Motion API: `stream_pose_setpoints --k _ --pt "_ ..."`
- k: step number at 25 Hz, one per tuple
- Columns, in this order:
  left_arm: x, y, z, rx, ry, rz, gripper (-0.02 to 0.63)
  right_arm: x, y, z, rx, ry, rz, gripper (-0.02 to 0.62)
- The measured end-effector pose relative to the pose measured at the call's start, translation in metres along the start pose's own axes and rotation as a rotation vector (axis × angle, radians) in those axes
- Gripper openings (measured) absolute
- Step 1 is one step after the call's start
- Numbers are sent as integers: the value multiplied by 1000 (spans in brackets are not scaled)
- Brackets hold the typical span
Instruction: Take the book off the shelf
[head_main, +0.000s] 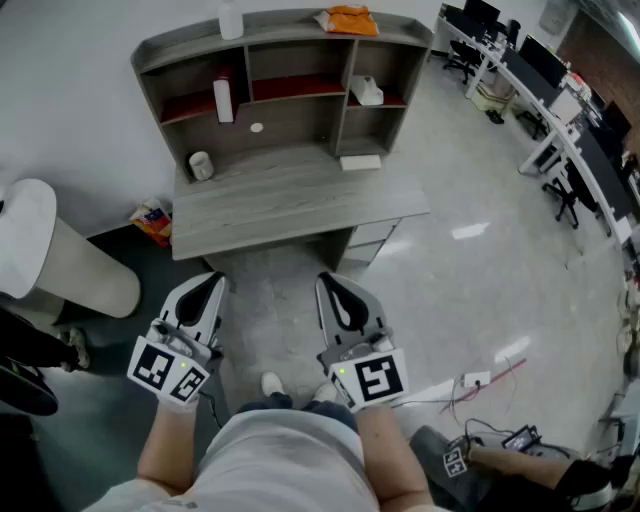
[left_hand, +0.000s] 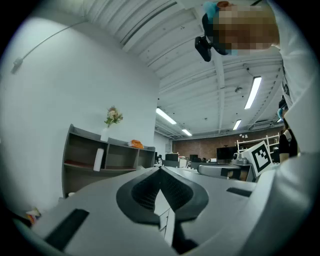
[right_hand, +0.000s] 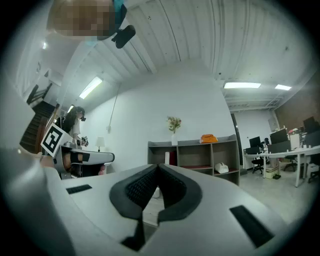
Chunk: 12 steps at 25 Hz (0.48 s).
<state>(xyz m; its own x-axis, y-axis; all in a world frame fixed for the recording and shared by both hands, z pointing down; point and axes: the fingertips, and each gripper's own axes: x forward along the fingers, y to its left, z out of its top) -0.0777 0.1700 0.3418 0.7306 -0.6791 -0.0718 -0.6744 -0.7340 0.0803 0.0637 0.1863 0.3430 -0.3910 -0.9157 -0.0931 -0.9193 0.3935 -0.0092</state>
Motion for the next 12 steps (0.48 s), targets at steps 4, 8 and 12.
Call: stream_pose_setpoints --k 4,8,12 --pt "-1 1 3 32 12 -24 15 8 8 3 -17 3 2 18" --pt "-5 12 1 10 8 -37 15 19 17 0 -10 7 2 18" --pt "-18 33 0 -3 5 -38 15 31 26 -11 -20 37 -6 18"
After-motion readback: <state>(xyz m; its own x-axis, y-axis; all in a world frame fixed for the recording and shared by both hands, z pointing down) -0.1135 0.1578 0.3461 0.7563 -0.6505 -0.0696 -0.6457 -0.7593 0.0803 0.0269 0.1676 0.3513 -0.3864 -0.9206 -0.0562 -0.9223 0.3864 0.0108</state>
